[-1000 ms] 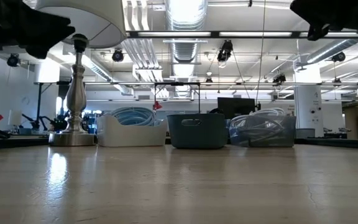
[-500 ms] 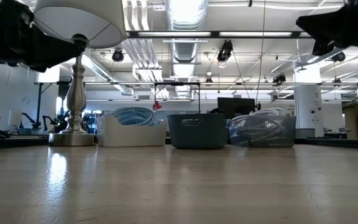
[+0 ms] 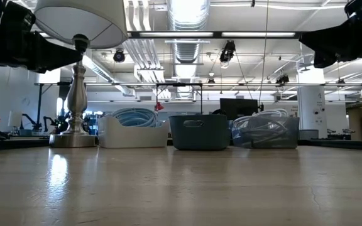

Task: Pick & Place USB Port
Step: Return to Home Position

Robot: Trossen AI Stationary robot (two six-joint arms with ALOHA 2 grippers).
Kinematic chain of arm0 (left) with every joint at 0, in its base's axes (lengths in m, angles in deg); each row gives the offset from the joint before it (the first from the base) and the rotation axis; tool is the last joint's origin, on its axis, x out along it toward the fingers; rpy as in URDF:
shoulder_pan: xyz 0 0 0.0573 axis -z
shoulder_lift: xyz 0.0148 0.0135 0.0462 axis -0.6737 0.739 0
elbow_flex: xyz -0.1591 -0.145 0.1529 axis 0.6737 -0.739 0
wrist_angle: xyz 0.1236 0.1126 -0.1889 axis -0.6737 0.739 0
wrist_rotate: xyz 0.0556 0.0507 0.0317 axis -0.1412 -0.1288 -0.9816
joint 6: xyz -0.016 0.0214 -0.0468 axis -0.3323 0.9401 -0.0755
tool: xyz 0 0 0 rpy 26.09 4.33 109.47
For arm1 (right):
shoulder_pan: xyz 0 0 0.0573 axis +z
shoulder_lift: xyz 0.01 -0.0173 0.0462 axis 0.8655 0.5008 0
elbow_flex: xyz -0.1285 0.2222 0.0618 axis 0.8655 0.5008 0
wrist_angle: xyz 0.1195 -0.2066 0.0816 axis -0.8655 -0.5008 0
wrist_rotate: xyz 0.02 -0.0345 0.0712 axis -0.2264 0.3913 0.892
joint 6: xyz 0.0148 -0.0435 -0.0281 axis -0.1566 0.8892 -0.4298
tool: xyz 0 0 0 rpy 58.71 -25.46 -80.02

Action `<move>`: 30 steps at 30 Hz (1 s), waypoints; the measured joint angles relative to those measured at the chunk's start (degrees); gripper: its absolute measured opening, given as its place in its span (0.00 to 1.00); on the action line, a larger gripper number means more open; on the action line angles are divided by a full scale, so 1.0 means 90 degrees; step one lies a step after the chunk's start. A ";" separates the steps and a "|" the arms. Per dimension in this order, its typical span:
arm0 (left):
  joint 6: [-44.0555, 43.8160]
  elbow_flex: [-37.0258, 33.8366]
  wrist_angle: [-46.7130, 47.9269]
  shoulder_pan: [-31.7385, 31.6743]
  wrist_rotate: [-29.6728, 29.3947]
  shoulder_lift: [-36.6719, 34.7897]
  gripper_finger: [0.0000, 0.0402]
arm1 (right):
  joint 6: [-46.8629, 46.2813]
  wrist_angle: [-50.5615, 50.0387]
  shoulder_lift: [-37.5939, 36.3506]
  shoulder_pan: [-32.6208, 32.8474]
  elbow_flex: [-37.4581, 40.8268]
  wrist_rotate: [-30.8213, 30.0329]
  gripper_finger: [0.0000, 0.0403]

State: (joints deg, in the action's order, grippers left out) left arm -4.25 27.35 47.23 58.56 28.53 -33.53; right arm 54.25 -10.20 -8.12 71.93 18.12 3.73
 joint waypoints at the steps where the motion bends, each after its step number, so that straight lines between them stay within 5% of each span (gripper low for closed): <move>1: -0.0070 0.0000 0.0002 0.0000 -0.0002 0.0022 0.47 | 0.0014 -0.0052 -0.0005 0.0000 0.0000 -0.0004 0.07; 30: -0.0150 -0.0015 0.0056 0.0000 -0.0002 0.0095 0.47 | -0.0478 -0.0979 0.0038 0.0000 0.0000 -0.0076 0.07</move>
State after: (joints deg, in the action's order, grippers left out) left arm -5.60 27.22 47.74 58.56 28.51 -32.67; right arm 49.95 -19.01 -7.77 71.93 18.12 3.05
